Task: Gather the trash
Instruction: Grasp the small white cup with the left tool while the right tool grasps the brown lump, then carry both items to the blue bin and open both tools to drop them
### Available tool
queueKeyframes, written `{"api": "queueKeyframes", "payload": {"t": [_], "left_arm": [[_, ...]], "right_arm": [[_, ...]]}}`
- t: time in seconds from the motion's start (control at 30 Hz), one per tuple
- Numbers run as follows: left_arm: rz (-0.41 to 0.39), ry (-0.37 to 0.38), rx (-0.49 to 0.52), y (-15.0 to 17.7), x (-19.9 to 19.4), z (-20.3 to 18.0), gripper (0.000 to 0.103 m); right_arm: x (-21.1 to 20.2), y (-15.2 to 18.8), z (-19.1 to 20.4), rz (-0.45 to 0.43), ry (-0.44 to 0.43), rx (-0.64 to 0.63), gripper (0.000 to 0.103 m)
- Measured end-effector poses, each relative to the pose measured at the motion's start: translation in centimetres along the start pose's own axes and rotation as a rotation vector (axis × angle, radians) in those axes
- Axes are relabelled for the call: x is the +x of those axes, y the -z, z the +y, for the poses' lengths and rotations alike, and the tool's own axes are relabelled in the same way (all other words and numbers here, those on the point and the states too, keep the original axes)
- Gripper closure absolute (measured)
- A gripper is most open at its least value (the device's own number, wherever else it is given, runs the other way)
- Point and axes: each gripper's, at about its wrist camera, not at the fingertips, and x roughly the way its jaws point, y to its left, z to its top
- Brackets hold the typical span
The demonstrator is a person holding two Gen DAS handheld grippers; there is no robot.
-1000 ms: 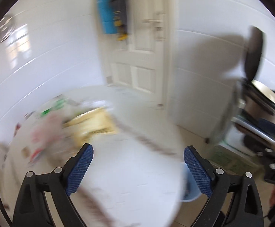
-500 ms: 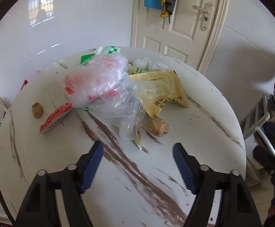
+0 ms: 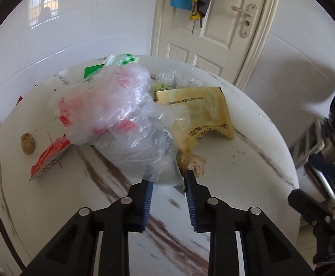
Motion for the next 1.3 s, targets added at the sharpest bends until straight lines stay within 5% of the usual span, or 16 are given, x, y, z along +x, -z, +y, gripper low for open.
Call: {"api": "queueKeyframes", "payload": {"t": [0.57, 0.83, 0.97, 1.3], "left_arm": [[0.015, 0.047, -0.032, 5.8, -4.8, 5.5, 0.084], [0.011, 0.037, -0.027, 6.3, -6.0, 5.5, 0.081], [0.006, 0.036, -0.019, 5.3, -5.7, 4.8, 0.076], [-0.02, 0.053, -0.028, 5.0, -5.6, 3.4, 0.085]], "right_arm": [[5.1, -1.7, 6.4, 0.099, -0.102, -0.116, 0.011], [9.0, -3.5, 8.0, 0.146, -0.113, -0.143, 0.042], [8.7, -3.4, 7.8, 0.138, -0.12, -0.146, 0.08], [4.6, -1.8, 4.2, 0.08, -0.197, -0.045, 0.08]]}}
